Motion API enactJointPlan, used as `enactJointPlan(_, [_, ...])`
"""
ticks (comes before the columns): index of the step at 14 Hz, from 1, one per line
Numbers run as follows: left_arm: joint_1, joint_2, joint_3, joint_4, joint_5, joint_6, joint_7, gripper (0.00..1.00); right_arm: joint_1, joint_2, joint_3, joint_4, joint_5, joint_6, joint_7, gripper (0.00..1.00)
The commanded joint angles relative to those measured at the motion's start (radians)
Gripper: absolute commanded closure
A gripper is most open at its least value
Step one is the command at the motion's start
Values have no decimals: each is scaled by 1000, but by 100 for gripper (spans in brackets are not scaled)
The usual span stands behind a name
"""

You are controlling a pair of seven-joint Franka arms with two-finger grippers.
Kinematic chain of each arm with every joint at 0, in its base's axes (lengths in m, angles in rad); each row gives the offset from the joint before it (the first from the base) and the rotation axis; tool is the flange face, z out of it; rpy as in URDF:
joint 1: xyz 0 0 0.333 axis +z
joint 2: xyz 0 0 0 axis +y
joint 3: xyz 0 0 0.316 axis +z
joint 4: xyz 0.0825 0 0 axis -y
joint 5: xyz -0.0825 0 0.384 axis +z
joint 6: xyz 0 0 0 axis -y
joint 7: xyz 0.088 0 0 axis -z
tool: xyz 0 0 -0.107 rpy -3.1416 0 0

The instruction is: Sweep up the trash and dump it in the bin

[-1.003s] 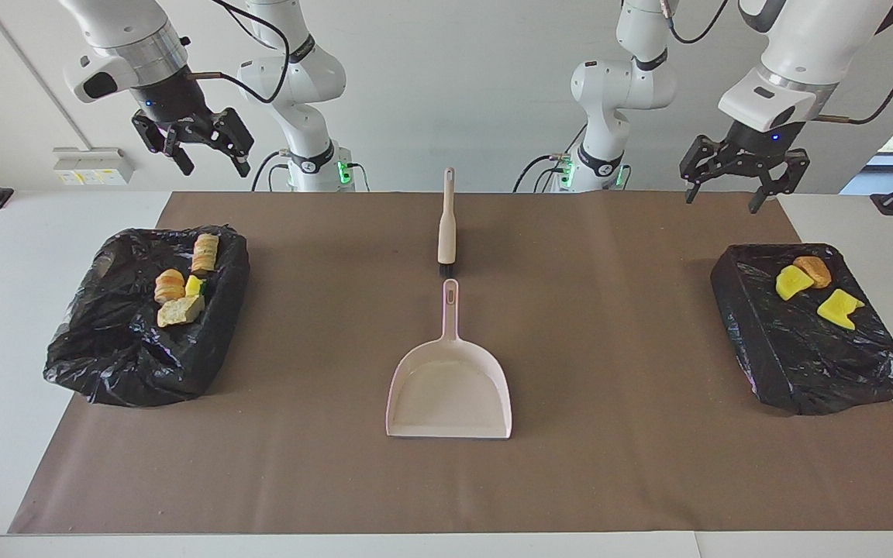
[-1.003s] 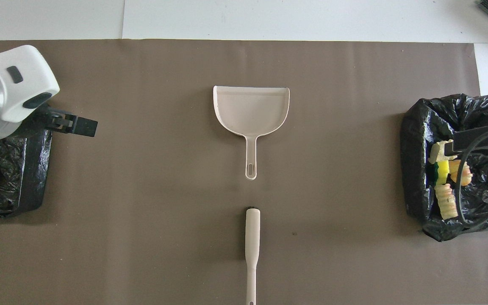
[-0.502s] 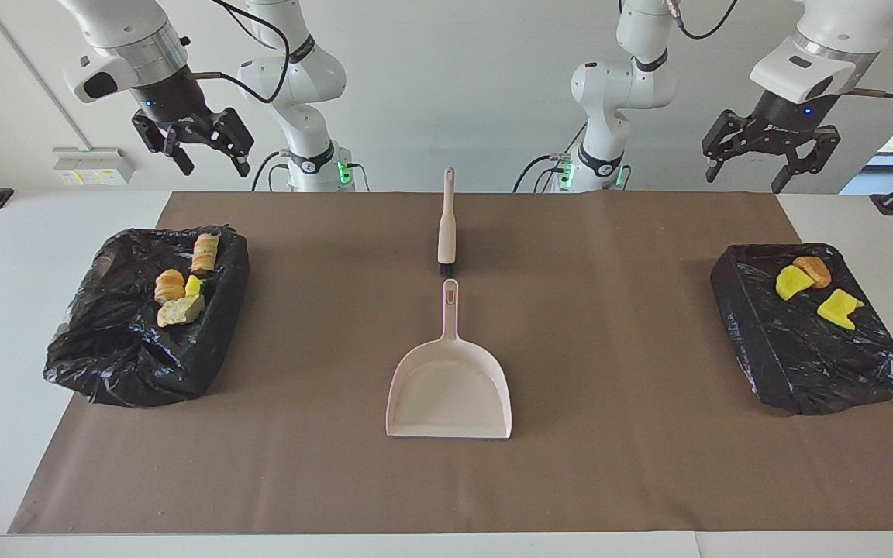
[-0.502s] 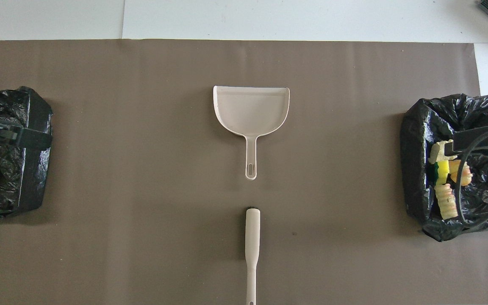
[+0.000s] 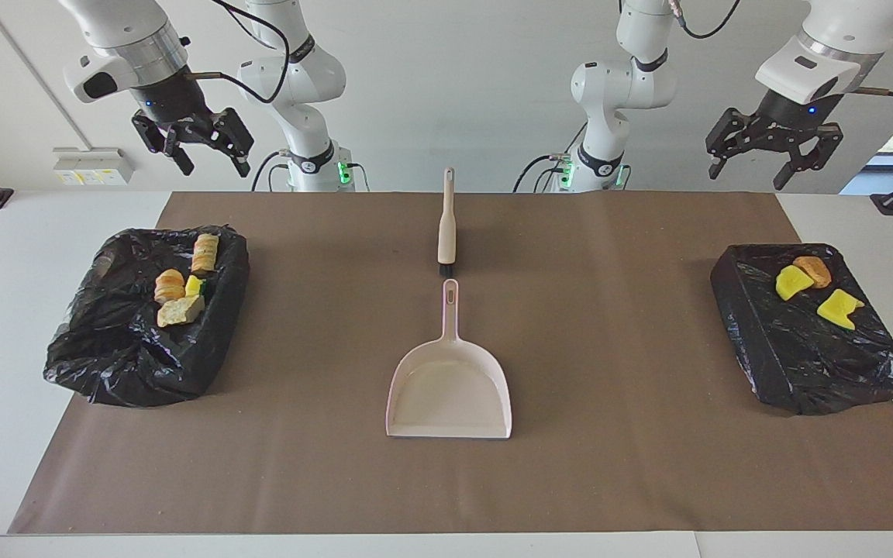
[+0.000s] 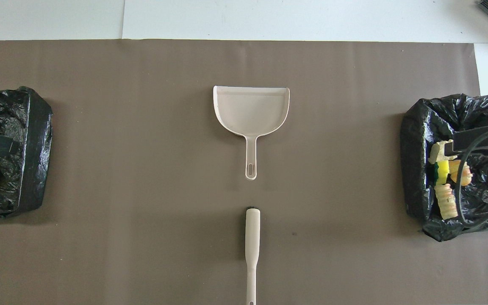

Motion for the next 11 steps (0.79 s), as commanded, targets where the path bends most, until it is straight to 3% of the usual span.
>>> enactJointPlan(1, [9, -40, -4, -46, 0, -9, -27, 0, -9, -18, 7, -20, -11, 7, -11, 0])
enactJointPlan(7, [7, -40, -4, -46, 16, -15, -28, 0, -11, -20, 5, -20, -12, -4, -19, 0])
enactJointPlan(11, [7, -42, -4, -48, 16, -17, -37, 0, -17, -18, 0, -25, -49, 28, -153, 0])
